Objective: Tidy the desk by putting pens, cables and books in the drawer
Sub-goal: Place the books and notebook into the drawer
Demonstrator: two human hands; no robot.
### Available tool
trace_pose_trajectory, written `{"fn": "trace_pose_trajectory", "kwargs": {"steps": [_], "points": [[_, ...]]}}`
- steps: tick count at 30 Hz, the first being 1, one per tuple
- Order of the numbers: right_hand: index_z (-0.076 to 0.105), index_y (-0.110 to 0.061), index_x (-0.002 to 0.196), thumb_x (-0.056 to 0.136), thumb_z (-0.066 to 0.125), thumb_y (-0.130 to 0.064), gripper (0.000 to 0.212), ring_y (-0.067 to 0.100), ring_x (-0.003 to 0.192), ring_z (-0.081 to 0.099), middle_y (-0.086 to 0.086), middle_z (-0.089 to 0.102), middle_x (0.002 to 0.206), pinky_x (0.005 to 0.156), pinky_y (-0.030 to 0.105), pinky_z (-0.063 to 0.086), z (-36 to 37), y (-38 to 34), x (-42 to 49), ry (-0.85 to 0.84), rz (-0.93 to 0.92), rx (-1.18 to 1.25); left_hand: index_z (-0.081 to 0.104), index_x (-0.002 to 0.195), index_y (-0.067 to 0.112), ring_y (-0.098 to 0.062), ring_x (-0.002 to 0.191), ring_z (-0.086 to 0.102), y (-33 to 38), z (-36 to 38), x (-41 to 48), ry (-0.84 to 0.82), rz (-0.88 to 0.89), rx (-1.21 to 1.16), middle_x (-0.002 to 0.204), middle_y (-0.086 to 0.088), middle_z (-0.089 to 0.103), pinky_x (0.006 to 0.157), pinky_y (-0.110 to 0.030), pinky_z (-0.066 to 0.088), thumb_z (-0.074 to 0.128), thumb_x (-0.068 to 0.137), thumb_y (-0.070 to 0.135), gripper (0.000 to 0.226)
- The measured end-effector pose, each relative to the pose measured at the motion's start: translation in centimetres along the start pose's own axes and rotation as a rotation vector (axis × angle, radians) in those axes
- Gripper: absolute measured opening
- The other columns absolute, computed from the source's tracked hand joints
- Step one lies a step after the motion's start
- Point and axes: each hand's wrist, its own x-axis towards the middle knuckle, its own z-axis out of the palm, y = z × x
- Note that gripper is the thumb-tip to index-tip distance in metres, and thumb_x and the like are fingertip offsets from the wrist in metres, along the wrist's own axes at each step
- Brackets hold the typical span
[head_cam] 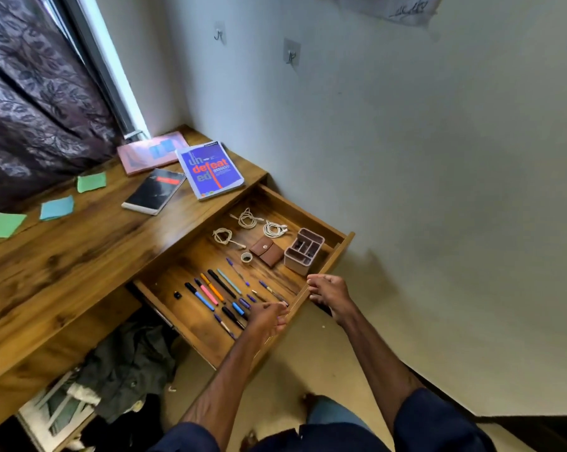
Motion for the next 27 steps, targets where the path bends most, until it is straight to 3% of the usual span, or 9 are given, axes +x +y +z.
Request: {"fn": "trace_pose_trajectory", "kwargs": {"steps": [3, 7, 11, 15, 17, 20, 22, 25, 27], "points": [[0.074, -0.007, 0.096, 0.091, 0.068, -0.015, 0.011, 0.016, 0.076, 0.067, 0.009, 0.075, 0.09, 0.068, 0.029, 0.057, -0.8, -1.3, 1.4, -0.032, 0.017, 0.035, 0.069, 0.096, 0.002, -0.014, 0.062, 0.06, 1.3, 1.5, 0.8, 0.05, 0.01, 0.003, 0.083, -0.009, 0.07, 0.05, -0.021, 0.048, 0.06, 0.098, 0.008, 0.011], [0.073, -0.01, 0.093, 0.091, 0.07, -0.019, 0.01, 0.018, 0.085, 0.069, 0.01, 0.075, 0.098, 0.07, 0.029, 0.058, -2.2, -2.9, 4.7, -0.089, 0.028, -0.02, 0.069, 0.101, 0.004, -0.017, 0.072, 0.067, 3.2, 4.4, 3.1, 0.103, 0.002, -0.052, 0.096, -0.01, 0.075, 0.06, -0.027, 0.054, 0.06, 0.1, 0.012, 0.012], [0.071, -0.011, 0.089, 0.092, 0.068, -0.017, 0.008, 0.019, 0.083, 0.069, 0.009, 0.074, 0.093, 0.07, 0.028, 0.058, -3.7, -2.7, 7.4, -0.171, 0.072, -0.064, 0.07, 0.098, 0.006, -0.018, 0.076, 0.066, 4.1, 7.7, 4.9, 0.177, -0.016, -0.121, 0.095, -0.008, 0.073, 0.059, -0.029, 0.048, 0.061, 0.099, 0.015, 0.013], [0.07, -0.002, 0.091, 0.092, 0.064, -0.01, 0.01, 0.025, 0.087, 0.072, 0.018, 0.074, 0.097, 0.079, 0.034, 0.06, -5.5, -0.9, 10.6, -0.239, 0.211, -0.118, 0.065, 0.089, 0.013, -0.009, 0.05, 0.051, 3.9, 12.1, 5.3, 0.174, -0.105, -0.152, 0.076, -0.003, 0.065, 0.051, -0.022, 0.039, 0.054, 0.1, 0.02, 0.017], [0.065, 0.001, 0.094, 0.089, 0.065, -0.009, 0.011, 0.029, 0.093, 0.071, 0.026, 0.069, 0.108, 0.081, 0.035, 0.06, -6.0, 0.0, 11.3, -0.288, 0.294, -0.131, 0.062, 0.087, 0.017, -0.01, 0.054, 0.05, 3.2, 13.4, 5.1, 0.185, -0.184, -0.166, 0.075, -0.001, 0.061, 0.058, -0.024, 0.04, 0.052, 0.101, 0.027, 0.02], [0.053, 0.004, 0.117, 0.088, 0.07, -0.014, 0.038, 0.04, 0.113, 0.062, 0.034, 0.054, 0.128, 0.091, 0.041, 0.057, -6.5, 0.5, 12.0, -0.343, 0.397, -0.088, 0.063, 0.096, 0.012, -0.015, 0.067, 0.058, 2.3, 14.1, 4.6, 0.184, -0.298, -0.215, 0.085, -0.004, 0.065, 0.069, -0.029, 0.049, 0.052, 0.101, 0.04, 0.03], [0.042, 0.003, 0.136, 0.089, 0.072, -0.02, 0.06, 0.044, 0.127, 0.051, 0.034, 0.044, 0.139, 0.103, 0.044, 0.05, -6.1, 0.3, 12.4, -0.379, 0.458, -0.064, 0.062, 0.117, 0.003, -0.021, 0.086, 0.066, 1.5, 13.5, 4.6, 0.213, -0.353, -0.3, 0.105, -0.012, 0.068, 0.085, -0.039, 0.055, 0.053, 0.1, 0.049, 0.05], [0.028, -0.003, 0.151, 0.087, 0.073, -0.026, 0.081, 0.046, 0.138, 0.039, 0.034, 0.032, 0.15, 0.113, 0.046, 0.041, -5.0, -0.3, 12.4, -0.392, 0.528, -0.032, 0.039, 0.149, 0.005, -0.037, 0.112, 0.064, -0.1, 12.4, 4.3, 0.296, -0.425, -0.441, 0.135, -0.028, 0.056, 0.093, -0.055, 0.049, 0.057, 0.092, 0.062, 0.083], [0.028, -0.006, 0.153, 0.084, 0.073, -0.03, 0.086, 0.047, 0.142, 0.033, 0.029, 0.031, 0.154, 0.118, 0.049, 0.032, -4.0, -0.2, 12.4, -0.404, 0.543, -0.026, 0.028, 0.156, 0.014, -0.042, 0.119, 0.06, -0.8, 12.0, 4.1, 0.374, -0.419, -0.554, 0.149, -0.03, 0.043, 0.097, -0.062, 0.045, 0.058, 0.091, 0.062, 0.087]]}}
